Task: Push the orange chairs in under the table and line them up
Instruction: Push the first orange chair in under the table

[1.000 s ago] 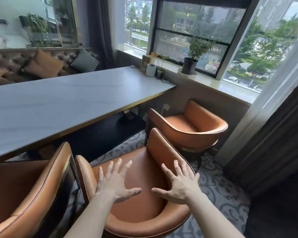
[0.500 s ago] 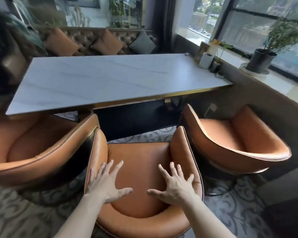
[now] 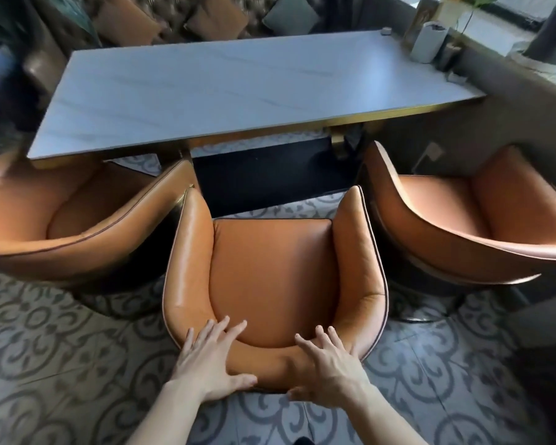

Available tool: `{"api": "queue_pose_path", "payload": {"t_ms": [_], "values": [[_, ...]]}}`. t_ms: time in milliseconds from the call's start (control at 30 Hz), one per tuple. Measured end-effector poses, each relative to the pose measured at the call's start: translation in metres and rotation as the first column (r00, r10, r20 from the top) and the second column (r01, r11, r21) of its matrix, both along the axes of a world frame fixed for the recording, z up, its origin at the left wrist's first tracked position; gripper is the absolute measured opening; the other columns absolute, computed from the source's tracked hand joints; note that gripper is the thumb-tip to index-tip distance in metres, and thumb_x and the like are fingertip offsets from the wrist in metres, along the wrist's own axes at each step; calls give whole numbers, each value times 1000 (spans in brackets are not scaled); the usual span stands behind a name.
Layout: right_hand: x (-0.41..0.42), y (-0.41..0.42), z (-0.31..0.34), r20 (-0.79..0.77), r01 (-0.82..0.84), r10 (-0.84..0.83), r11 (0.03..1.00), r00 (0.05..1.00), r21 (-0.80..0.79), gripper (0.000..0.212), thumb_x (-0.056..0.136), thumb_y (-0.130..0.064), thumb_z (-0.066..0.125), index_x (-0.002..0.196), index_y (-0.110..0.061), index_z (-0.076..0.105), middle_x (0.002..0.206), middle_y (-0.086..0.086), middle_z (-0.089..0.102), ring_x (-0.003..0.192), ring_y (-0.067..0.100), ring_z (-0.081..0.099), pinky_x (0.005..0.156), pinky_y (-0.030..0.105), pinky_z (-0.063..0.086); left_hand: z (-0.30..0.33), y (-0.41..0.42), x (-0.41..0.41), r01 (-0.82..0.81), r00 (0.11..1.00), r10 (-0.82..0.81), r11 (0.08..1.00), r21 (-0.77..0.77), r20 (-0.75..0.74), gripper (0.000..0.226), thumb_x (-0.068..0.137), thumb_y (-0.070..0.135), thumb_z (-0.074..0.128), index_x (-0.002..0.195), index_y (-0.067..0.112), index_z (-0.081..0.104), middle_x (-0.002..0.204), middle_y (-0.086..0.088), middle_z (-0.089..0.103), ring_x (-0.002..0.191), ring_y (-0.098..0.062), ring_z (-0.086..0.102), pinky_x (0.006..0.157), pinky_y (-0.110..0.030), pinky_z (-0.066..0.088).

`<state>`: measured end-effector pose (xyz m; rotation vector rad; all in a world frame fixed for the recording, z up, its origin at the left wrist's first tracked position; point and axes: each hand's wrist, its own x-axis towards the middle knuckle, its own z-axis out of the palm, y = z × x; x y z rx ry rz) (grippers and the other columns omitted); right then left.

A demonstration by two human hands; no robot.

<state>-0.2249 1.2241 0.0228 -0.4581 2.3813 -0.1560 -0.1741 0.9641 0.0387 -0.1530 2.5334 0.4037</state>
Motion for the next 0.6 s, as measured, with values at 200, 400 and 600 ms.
{"api": "queue_pose_path", "payload": {"t_ms": [200, 400, 600], "values": [[27, 4, -25, -109, -11, 12, 1000, 994, 8, 93, 81, -65, 72, 155, -45, 19, 164, 5, 21, 155, 30, 7, 116, 66, 23, -32, 3, 24, 41, 998, -43, 998, 36, 37, 97, 70, 84, 52, 150, 52, 7, 165, 12, 6, 151, -15, -4, 122, -49, -5], [30, -3, -34, -195, 27, -28, 1000, 980, -8, 80, 84, -62, 68, 152, -44, 29, 152, 2, 33, 149, 29, 17, 111, 61, 32, -53, -3, 38, 20, 997, -14, 996, 84, -69, 81, 81, 72, 56, 148, 53, 14, 163, 15, 12, 150, -12, -1, 122, -44, 1], [30, -1, -44, -140, 3, 5, 999, 990, 52, 78, 93, -60, 58, 157, -47, 14, 168, 8, 10, 157, 32, 0, 118, 63, 21, -55, 1, 35, 19, 983, -5, 997, 75, -182, 66, 90, 64, 53, 147, 53, 22, 160, 14, 21, 150, -13, 5, 123, -39, 6]]}}
